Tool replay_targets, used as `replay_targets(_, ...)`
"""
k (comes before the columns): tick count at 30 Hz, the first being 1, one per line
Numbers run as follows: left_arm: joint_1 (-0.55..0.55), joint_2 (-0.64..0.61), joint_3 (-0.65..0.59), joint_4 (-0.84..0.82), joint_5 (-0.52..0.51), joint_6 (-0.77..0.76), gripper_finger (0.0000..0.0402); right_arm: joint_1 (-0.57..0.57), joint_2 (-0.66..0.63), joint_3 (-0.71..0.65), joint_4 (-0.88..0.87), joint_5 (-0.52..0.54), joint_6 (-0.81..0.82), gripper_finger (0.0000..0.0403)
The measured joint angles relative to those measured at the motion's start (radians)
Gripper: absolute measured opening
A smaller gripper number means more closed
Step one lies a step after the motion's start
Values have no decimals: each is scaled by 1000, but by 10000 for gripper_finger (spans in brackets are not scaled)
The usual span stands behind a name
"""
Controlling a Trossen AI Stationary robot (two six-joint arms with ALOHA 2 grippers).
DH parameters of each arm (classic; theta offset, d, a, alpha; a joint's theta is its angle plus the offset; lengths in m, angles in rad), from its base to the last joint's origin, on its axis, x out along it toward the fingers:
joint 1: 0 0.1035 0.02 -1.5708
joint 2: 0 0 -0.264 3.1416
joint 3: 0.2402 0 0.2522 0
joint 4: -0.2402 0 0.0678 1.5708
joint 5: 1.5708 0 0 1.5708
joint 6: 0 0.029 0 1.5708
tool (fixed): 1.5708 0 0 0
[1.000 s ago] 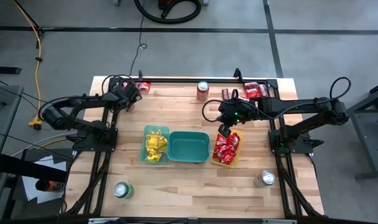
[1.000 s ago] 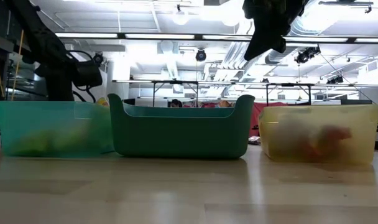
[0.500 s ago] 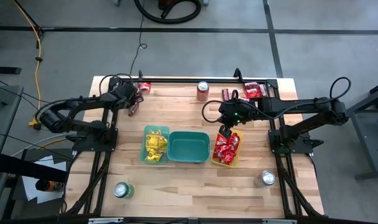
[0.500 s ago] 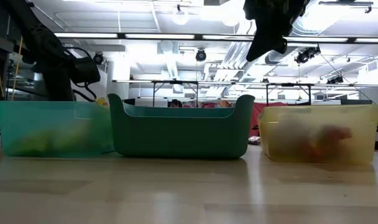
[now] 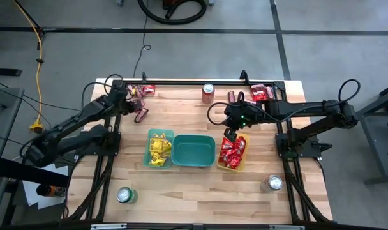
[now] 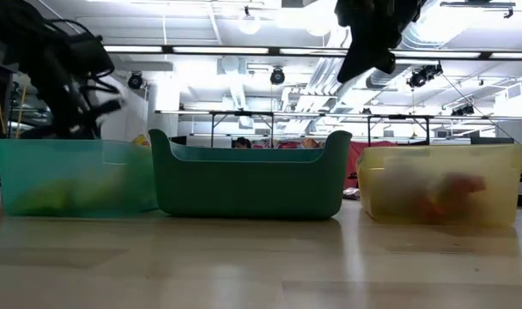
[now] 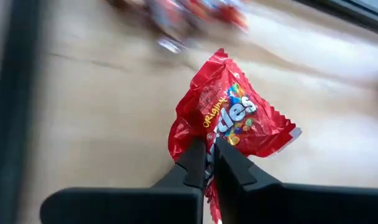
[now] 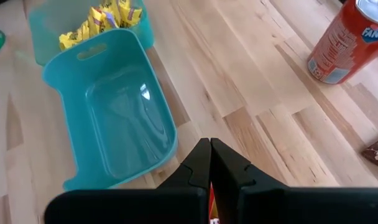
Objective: Sort candy
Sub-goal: Put the red candy into the yellow bin
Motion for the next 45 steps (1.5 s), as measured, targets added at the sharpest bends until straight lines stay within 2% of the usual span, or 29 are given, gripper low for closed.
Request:
replay_targets(5, -47, -106, 0, 75, 278, 49, 1, 0, 0, 0, 43, 0, -13, 0)
replay_targets(9, -135, -176, 0, 344, 367, 47, 0, 0, 0, 0, 158, 0, -51, 0)
replay_targets(12, -214, -191, 2, 601, 366, 50, 0, 0, 0, 0, 258, -1, -79, 0)
replay_targets(14, -266, -188, 18, 702, 349, 86, 0, 0, 0, 0, 319, -4, -80, 0)
replay_targets(21, -459, -88, 175, 713, 287, 363, 0, 0, 0, 0, 569, -50, -69, 0)
replay_targets(27, -603, 61, 343, 696, 274, 687, 0, 0, 0, 0, 776, -81, 32, 7)
replay_targets(29, -641, 114, 397, 655, 230, 793, 0, 0, 0, 0, 815, -81, 65, 23)
replay_targets(32, -679, 190, 457, 597, 148, 907, 0, 0, 1, 0, 848, -72, 90, 67)
replay_targets(39, -702, 304, 504, 597, 61, 981, 0, 0, 56, 0, 884, -68, 159, 188)
replay_targets(42, -701, 322, 505, 597, 30, 982, 0, 0, 88, 0, 905, -62, 173, 211)
replay_targets(45, -701, 333, 506, 600, 17, 982, 0, 0, 113, 0, 938, -57, 188, 217)
